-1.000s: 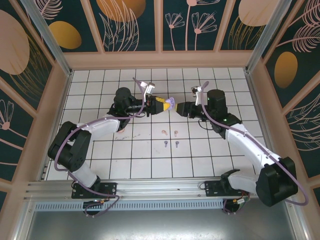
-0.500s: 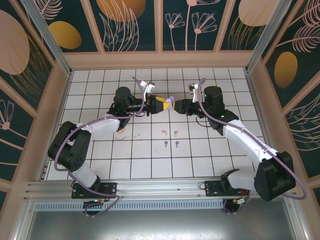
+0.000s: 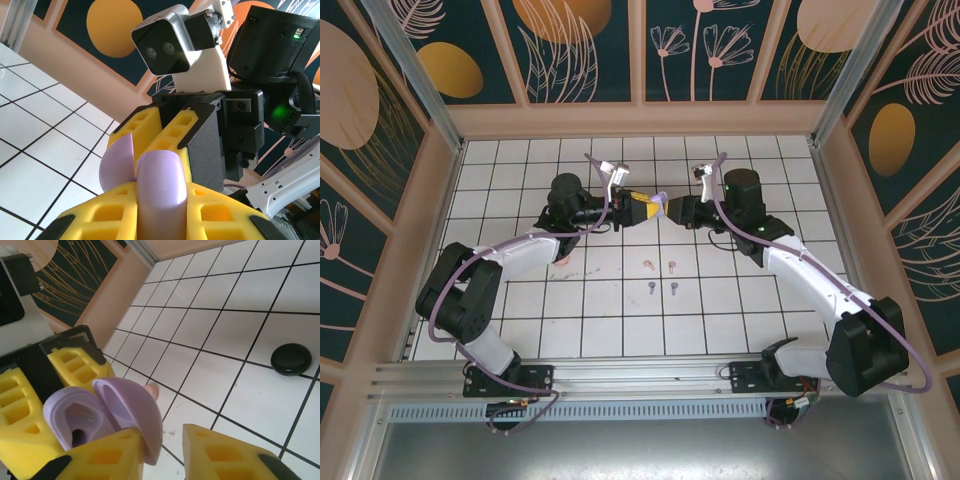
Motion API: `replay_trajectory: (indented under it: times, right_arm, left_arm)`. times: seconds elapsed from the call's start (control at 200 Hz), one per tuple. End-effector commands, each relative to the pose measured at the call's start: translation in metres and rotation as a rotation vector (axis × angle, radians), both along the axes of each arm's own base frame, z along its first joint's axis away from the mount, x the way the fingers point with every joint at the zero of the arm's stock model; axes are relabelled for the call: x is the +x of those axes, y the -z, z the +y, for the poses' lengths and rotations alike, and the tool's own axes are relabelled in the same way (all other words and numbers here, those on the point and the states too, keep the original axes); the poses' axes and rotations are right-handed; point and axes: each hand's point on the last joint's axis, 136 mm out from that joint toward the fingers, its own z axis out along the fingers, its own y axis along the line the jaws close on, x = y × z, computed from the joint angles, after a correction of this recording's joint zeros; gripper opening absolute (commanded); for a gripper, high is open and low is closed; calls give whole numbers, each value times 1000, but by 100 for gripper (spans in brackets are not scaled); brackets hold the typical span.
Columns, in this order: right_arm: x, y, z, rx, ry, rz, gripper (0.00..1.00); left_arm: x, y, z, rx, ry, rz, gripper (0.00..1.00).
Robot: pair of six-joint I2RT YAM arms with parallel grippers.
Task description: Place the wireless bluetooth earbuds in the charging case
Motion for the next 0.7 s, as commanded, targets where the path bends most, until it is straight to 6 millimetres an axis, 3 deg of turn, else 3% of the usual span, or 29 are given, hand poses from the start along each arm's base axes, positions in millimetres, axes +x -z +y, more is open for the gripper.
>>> replay_trajectory:
  times: [0.0,0.19,0.255,0.32,0.44,0.696]
  right_arm:
    - [9,-17,5,14,0,-58,18]
    - [6,-22,10,8,-12,-68,0]
    - [5,-23,12,4,-13,-72,0]
    - [5,-23,12,-6,-2,-70,0]
    - [9,-19,6,-41,48,-60,0]
    - [18,-9,-14,-155,141,-58,0]
  left_arm:
    - [-16,-18,-7,-30,77,-52,0]
    - [-13,-13,-8,-25,61,-36,0]
    - [-9,-11,-8,-21,42,-28,8]
    - [-5,-9,-7,-19,13,-23,26]
    - [6,-9,-5,-15,-61,-27,42]
    - [14,-13,3,62,-148,-91,58]
